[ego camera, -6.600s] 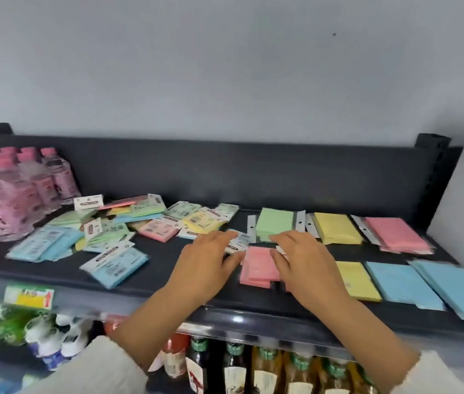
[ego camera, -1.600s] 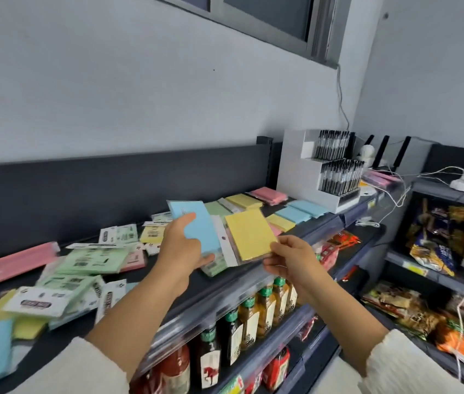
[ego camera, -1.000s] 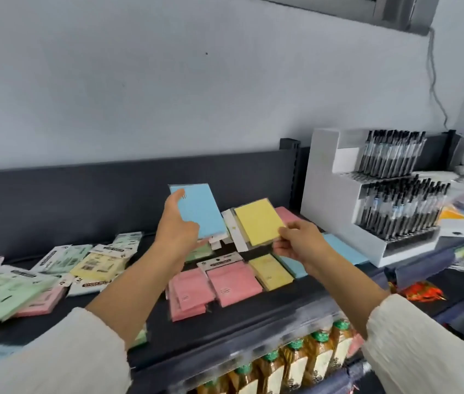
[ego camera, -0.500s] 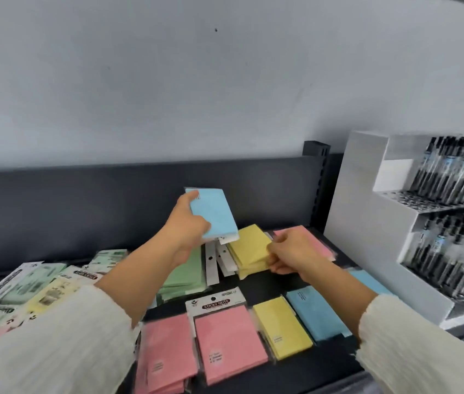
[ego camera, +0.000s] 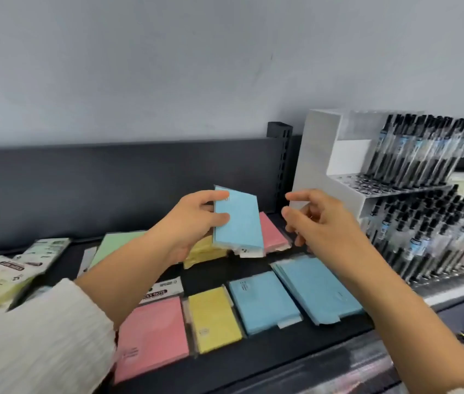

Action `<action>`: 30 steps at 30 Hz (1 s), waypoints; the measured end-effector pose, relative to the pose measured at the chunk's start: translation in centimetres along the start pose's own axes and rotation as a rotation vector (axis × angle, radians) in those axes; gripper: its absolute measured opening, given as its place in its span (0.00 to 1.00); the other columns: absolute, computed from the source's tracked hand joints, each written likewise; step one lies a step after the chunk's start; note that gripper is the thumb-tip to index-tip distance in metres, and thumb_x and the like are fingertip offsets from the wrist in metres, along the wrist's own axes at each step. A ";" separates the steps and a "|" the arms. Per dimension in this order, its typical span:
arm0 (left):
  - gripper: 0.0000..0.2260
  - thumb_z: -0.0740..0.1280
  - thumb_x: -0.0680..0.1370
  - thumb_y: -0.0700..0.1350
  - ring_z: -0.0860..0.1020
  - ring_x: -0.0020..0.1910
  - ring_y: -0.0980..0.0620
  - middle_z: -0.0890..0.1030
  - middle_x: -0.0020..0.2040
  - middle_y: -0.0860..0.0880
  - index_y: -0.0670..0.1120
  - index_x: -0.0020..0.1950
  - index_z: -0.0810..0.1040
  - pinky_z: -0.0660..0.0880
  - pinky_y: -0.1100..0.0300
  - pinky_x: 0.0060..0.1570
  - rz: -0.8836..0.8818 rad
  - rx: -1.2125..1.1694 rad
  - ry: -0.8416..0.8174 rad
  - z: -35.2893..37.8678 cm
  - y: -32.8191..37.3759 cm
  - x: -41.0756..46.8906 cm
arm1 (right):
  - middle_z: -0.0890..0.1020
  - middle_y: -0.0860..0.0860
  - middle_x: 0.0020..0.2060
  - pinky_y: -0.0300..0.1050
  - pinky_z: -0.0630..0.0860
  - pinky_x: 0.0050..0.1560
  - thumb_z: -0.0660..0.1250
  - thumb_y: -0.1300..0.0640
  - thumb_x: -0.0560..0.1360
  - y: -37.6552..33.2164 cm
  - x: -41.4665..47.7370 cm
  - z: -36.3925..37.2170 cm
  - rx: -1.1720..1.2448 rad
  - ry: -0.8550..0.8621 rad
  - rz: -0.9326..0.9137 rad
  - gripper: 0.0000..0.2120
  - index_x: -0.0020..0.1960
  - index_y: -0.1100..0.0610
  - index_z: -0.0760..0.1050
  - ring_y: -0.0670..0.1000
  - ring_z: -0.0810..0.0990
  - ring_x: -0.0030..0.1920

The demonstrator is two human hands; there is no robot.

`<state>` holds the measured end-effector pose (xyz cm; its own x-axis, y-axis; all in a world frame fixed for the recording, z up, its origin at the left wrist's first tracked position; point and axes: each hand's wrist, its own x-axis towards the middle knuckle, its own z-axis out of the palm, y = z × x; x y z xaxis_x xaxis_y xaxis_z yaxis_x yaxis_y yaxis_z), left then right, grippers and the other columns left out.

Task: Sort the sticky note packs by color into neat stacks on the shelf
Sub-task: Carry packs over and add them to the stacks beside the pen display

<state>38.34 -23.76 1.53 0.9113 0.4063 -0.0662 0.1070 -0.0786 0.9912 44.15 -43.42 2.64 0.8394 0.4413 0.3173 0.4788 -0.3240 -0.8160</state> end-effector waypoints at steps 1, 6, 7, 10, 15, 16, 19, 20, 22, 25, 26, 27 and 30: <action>0.19 0.68 0.75 0.34 0.80 0.54 0.49 0.80 0.57 0.46 0.49 0.64 0.74 0.77 0.53 0.56 0.000 0.004 -0.010 1.2 -0.1 -0.4 | 0.81 0.54 0.39 0.44 0.74 0.36 0.65 0.53 0.76 0.1 -0.5 -0.8 0.017 -0.007 -0.011 0.12 0.59 0.48 0.73 0.47 0.77 0.33; 0.18 0.72 0.72 0.33 0.81 0.51 0.47 0.82 0.53 0.43 0.47 0.59 0.76 0.79 0.55 0.54 0.013 0.027 -0.004 6.9 -0.5 -2.8 | 0.80 0.53 0.38 0.44 0.74 0.37 0.66 0.53 0.76 1.9 -1.5 -4.0 0.023 -0.089 -0.049 0.13 0.60 0.50 0.73 0.47 0.78 0.33; 0.18 0.72 0.71 0.34 0.81 0.52 0.47 0.81 0.53 0.42 0.48 0.57 0.77 0.78 0.54 0.55 0.012 0.025 0.011 7.7 -0.5 -3.2 | 0.80 0.53 0.38 0.44 0.75 0.38 0.66 0.54 0.76 2.3 -1.6 -4.7 0.023 -0.104 -0.056 0.13 0.60 0.51 0.73 0.47 0.78 0.33; 0.17 0.72 0.72 0.33 0.82 0.50 0.48 0.82 0.53 0.43 0.50 0.56 0.77 0.80 0.58 0.49 0.007 0.016 0.045 9.1 -0.5 -4.6 | 0.79 0.48 0.39 0.49 0.80 0.44 0.65 0.56 0.76 3.0 -2.1 -6.0 0.018 -0.144 -0.077 0.15 0.62 0.53 0.72 0.48 0.79 0.36; 0.17 0.71 0.71 0.32 0.82 0.45 0.49 0.82 0.48 0.45 0.47 0.57 0.77 0.79 0.61 0.41 0.022 -0.015 0.132 11.0 -0.1 -6.5 | 0.76 0.45 0.56 0.38 0.77 0.46 0.64 0.54 0.77 3.6 -3.1 -6.4 -0.152 -0.271 -0.155 0.20 0.68 0.51 0.68 0.45 0.76 0.51; 0.17 0.71 0.71 0.32 0.81 0.44 0.51 0.81 0.47 0.46 0.47 0.57 0.77 0.79 0.62 0.40 0.019 -0.021 0.142 11.5 -0.1 -6.7 | 0.76 0.46 0.59 0.40 0.77 0.50 0.64 0.54 0.78 3.7 -3.3 -6.5 -0.192 -0.286 -0.176 0.20 0.69 0.51 0.68 0.45 0.76 0.53; 0.18 0.71 0.71 0.30 0.80 0.43 0.53 0.79 0.47 0.48 0.45 0.58 0.76 0.79 0.64 0.38 -0.020 -0.027 0.159 13.2 -0.9 -6.9 | 0.76 0.47 0.63 0.43 0.72 0.61 0.62 0.56 0.78 4.0 -3.5 -6.7 -0.262 -0.325 -0.216 0.18 0.68 0.51 0.69 0.47 0.76 0.58; 0.19 0.71 0.71 0.30 0.80 0.45 0.51 0.79 0.49 0.47 0.44 0.60 0.75 0.80 0.62 0.40 -0.034 -0.015 0.180 13.7 -1.4 -6.8 | 0.76 0.48 0.63 0.42 0.71 0.62 0.62 0.57 0.78 4.1 -3.5 -7.0 -0.264 -0.336 -0.216 0.18 0.68 0.52 0.70 0.47 0.75 0.59; 0.21 0.71 0.71 0.31 0.80 0.51 0.47 0.78 0.53 0.45 0.43 0.62 0.75 0.80 0.55 0.48 -0.058 0.012 0.229 14.4 -2.2 -6.5 | 0.76 0.48 0.63 0.39 0.69 0.61 0.61 0.59 0.79 4.3 -3.5 -7.5 -0.271 -0.349 -0.210 0.17 0.67 0.52 0.71 0.47 0.75 0.60; 0.21 0.72 0.71 0.32 0.78 0.54 0.45 0.77 0.53 0.45 0.43 0.62 0.74 0.79 0.49 0.53 -0.082 0.045 0.287 14.7 -3.0 -6.2 | 0.76 0.48 0.63 0.39 0.69 0.63 0.60 0.61 0.79 4.7 -3.4 -8.2 -0.285 -0.350 -0.212 0.17 0.67 0.53 0.72 0.47 0.74 0.62; 0.21 0.72 0.71 0.33 0.78 0.53 0.46 0.77 0.53 0.46 0.43 0.62 0.74 0.79 0.49 0.53 -0.083 0.057 0.302 14.8 -3.1 -6.1 | 0.77 0.48 0.63 0.39 0.69 0.64 0.59 0.62 0.79 4.8 -3.3 -8.3 -0.286 -0.347 -0.217 0.17 0.66 0.54 0.72 0.47 0.74 0.63; 0.21 0.72 0.71 0.33 0.78 0.53 0.46 0.77 0.53 0.46 0.44 0.62 0.74 0.79 0.49 0.53 -0.082 0.076 0.316 14.8 -3.2 -6.1 | 0.77 0.49 0.63 0.40 0.69 0.64 0.59 0.62 0.79 4.9 -3.3 -8.4 -0.282 -0.346 -0.221 0.17 0.66 0.55 0.72 0.48 0.74 0.63; 0.19 0.73 0.71 0.34 0.78 0.52 0.47 0.78 0.53 0.46 0.46 0.60 0.75 0.79 0.50 0.53 -0.054 0.129 0.340 14.9 -3.0 -6.2 | 0.77 0.49 0.63 0.40 0.70 0.64 0.59 0.62 0.79 5.4 -3.7 -8.3 -0.268 -0.364 -0.222 0.17 0.67 0.54 0.71 0.48 0.75 0.63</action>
<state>38.32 -39.57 -2.72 0.7211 0.6907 -0.0544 0.2200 -0.1539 0.9633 45.73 -53.72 1.10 0.5885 0.7716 0.2415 0.7252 -0.3717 -0.5796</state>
